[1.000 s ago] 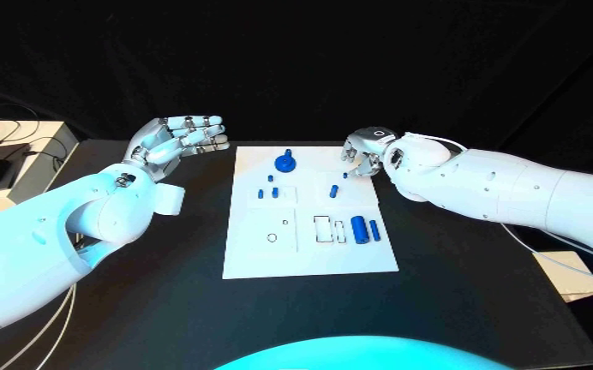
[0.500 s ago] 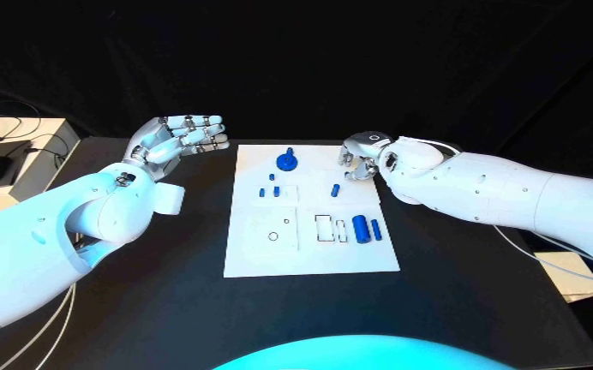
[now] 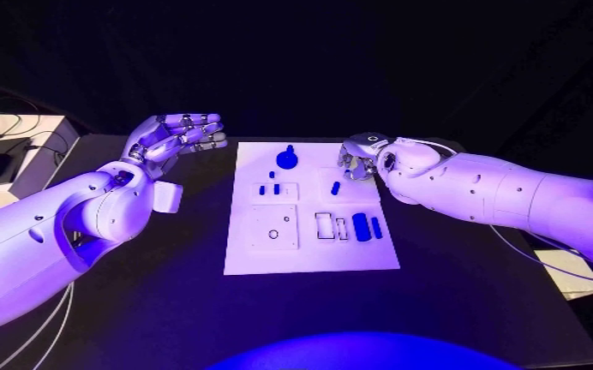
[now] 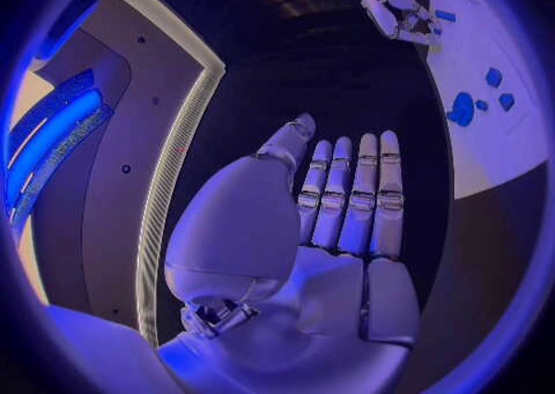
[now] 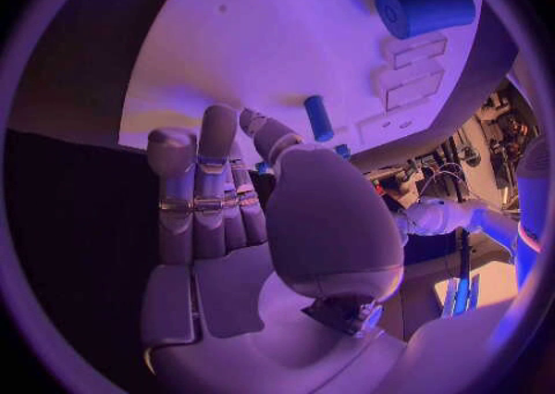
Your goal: Assemble the parts on the task board
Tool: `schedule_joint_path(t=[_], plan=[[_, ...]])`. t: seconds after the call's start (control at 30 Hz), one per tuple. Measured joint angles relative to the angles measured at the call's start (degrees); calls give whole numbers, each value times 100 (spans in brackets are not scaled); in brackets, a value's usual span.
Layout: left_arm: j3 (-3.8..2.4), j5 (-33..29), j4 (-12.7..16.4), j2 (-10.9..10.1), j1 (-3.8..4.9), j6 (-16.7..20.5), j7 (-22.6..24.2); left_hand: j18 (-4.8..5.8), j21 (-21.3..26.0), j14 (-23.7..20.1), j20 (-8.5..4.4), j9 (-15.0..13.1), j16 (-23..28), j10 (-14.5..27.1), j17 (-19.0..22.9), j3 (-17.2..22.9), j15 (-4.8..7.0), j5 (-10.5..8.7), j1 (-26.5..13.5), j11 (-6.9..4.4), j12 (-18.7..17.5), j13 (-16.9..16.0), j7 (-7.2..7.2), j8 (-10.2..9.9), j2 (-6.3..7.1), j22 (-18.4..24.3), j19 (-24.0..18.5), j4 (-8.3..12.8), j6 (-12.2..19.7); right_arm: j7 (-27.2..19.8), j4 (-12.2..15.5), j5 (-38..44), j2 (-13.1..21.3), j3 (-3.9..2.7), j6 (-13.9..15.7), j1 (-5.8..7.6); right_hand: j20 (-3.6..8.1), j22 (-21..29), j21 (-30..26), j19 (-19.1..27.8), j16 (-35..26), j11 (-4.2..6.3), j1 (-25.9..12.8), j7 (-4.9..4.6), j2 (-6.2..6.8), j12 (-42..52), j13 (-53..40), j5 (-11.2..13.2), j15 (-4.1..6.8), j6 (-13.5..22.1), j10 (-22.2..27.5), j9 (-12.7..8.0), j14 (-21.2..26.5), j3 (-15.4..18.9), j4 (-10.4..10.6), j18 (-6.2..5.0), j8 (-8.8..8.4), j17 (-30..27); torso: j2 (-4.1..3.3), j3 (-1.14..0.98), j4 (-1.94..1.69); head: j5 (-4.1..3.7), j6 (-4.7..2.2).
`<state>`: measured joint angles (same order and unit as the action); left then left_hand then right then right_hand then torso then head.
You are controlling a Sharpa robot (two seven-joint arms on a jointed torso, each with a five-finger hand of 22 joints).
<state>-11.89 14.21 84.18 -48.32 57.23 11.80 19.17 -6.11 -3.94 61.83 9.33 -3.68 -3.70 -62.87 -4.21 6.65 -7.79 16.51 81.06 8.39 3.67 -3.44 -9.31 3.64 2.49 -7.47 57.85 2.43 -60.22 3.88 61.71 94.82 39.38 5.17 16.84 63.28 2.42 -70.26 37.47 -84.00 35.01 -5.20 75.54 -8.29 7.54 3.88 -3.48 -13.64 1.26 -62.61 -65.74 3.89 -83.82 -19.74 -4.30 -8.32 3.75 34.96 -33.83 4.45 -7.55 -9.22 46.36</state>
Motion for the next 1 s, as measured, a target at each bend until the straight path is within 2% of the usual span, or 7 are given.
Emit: schedule_joint_path(t=[0.4,0.53,0.87,1.0], plan=[[0,3,-4,-7,0,15,-12,0,0,0,0,0,0,0,-1,17,0,0,23,0,0,0,0,0,23,23,0,17,0,-16,-41,-10,6,-1,-61,-6,0,-52,103,1,32,28,-23,21,-23,0,-1,0,0,-59,-29,0,0,-84,-38,28,0,0,4,2,4,-15,10],[0,3,-5,-11,0,19,-19,-1,0,0,0,0,0,0,-1,17,0,0,23,0,0,0,0,0,23,23,0,17,0,-23,-67,-11,6,-1,-104,-17,0,-95,169,1,65,28,-46,19,-46,-23,-1,-81,0,-117,-69,1,0,-188,-93,34,0,8,3,2,3,-19,10],[0,5,-6,-20,0,27,-31,-1,0,0,0,0,0,0,-1,17,0,0,23,0,0,-1,0,0,23,23,-1,17,0,-70,-128,-20,-12,-10,-180,-46,-1,-145,212,1,88,48,-118,29,-213,-22,0,-122,0,-206,-90,1,0,-469,-226,41,0,8,-3,3,0,-29,17],[0,5,-6,-21,0,29,-35,0,0,0,0,0,0,0,-1,17,0,0,23,0,0,-1,0,0,23,22,0,17,0,-97,-144,-39,-18,-17,-180,-49,-1,-174,240,2,110,28,-135,43,-243,-22,1,-122,-1,-222,-109,2,-1,-535,-249,53,0,1,-5,2,1,-25,19]])
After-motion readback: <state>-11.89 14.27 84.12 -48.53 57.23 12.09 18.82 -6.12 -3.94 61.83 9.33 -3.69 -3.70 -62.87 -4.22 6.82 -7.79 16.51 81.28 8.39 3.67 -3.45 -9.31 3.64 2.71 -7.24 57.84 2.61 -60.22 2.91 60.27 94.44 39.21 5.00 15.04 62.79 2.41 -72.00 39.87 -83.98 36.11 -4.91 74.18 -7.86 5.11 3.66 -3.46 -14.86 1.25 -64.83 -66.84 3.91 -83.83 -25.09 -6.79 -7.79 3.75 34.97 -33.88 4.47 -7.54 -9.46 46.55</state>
